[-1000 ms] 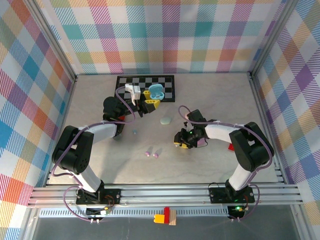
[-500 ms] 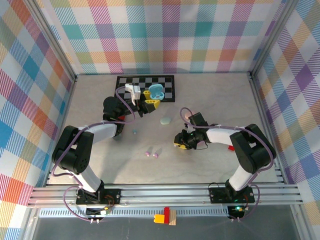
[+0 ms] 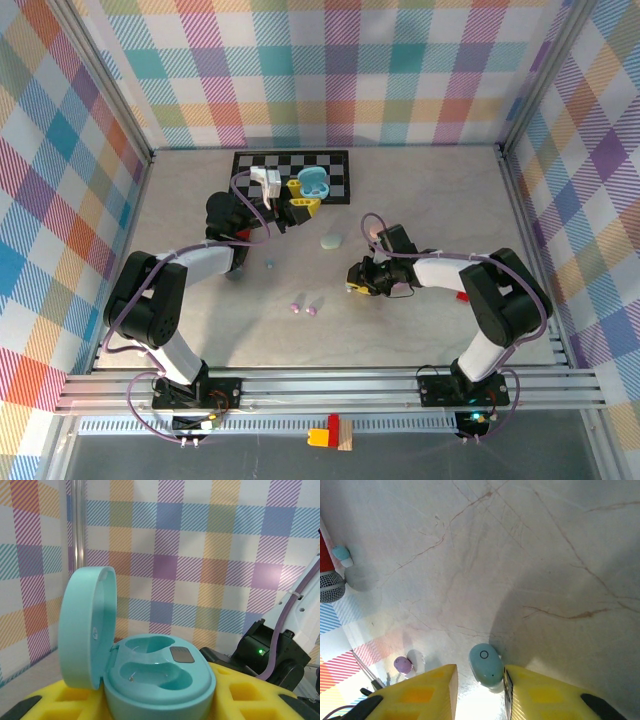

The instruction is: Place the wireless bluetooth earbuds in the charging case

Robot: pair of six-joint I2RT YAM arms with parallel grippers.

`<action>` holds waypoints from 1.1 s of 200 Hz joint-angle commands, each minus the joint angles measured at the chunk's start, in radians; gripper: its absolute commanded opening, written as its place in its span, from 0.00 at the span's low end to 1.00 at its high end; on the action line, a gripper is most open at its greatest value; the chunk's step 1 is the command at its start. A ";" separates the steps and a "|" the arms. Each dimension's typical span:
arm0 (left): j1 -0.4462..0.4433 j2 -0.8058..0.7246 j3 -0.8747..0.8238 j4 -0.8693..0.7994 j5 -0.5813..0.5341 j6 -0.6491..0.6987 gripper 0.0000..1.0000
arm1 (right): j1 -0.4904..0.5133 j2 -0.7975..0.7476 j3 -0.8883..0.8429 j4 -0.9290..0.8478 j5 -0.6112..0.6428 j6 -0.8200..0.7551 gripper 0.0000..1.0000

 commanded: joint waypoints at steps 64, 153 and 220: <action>0.011 -0.018 0.022 0.054 0.022 -0.003 0.39 | 0.008 0.053 0.028 -0.054 0.007 -0.036 0.26; 0.011 -0.019 0.017 0.055 0.021 -0.005 0.39 | 0.022 0.061 0.069 -0.110 0.074 -0.087 0.26; 0.011 -0.027 0.018 0.053 0.023 -0.009 0.39 | 0.022 -0.036 0.072 -0.164 0.131 -0.154 0.40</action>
